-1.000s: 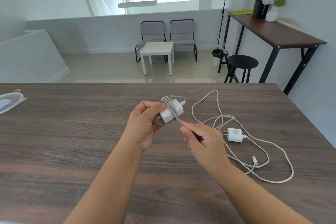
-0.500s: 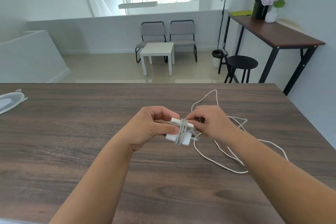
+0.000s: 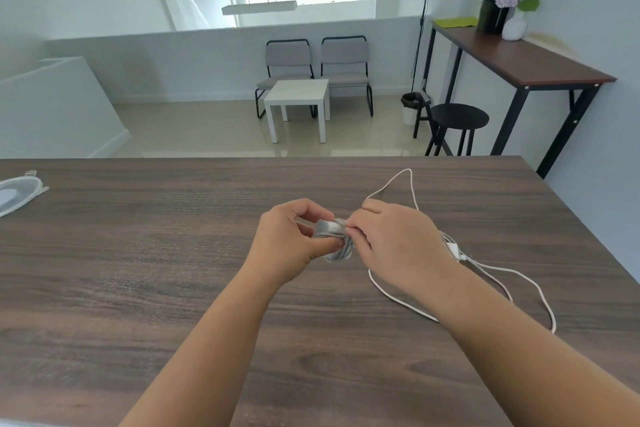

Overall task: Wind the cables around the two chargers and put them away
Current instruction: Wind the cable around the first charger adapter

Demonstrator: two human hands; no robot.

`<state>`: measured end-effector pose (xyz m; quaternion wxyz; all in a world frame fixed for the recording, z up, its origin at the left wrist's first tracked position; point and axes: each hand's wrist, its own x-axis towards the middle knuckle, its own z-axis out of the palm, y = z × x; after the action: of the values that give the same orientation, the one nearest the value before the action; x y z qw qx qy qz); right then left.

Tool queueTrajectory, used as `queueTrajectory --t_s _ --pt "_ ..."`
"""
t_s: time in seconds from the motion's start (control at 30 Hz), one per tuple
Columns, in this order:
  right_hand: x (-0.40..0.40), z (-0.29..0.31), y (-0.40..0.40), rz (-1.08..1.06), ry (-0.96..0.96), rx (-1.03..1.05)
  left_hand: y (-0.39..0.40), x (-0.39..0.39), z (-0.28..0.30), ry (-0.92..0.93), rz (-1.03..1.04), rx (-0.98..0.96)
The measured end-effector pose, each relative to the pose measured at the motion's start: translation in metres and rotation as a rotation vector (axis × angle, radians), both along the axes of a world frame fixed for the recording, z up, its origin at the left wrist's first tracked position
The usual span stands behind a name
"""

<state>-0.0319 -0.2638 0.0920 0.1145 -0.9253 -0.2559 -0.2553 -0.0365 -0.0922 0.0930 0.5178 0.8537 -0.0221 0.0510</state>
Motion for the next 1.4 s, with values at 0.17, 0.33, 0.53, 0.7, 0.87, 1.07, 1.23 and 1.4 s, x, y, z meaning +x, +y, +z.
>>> queueTrajectory --t_s 0.17,0.33,0.53,0.7,0.87,1.07,1.23,1.4 --pt "-0.013 -0.009 0.006 -0.015 -0.132 0.164 0.0 0.005 -0.003 -0.01 0.17 -0.213" --pt "-0.027 -0.019 0.009 0.018 -0.212 0.273 -0.003 0.004 0.002 0.158 0.181 -0.693" --pt "-0.022 -0.035 0.002 0.059 -0.089 0.514 -0.001 0.003 0.009 0.253 0.088 -1.008" --pt "-0.013 -0.038 -0.003 0.11 0.44 0.788 -0.007 0.0 0.01 0.267 0.106 -1.11" --pt "0.004 -0.034 -0.008 0.129 0.744 0.894 -0.003 0.0 0.007 0.237 0.065 -1.069" --pt "0.033 -0.017 -0.016 0.116 0.738 0.611 0.003 0.0 0.003 0.24 -0.075 -0.833" --pt "0.044 0.013 -0.021 0.121 0.599 0.234 0.012 0.0 0.005 0.214 -0.131 -0.377" --pt "0.037 0.02 -0.015 0.118 0.571 0.307 0.003 0.005 -0.01 -0.039 0.03 0.167"
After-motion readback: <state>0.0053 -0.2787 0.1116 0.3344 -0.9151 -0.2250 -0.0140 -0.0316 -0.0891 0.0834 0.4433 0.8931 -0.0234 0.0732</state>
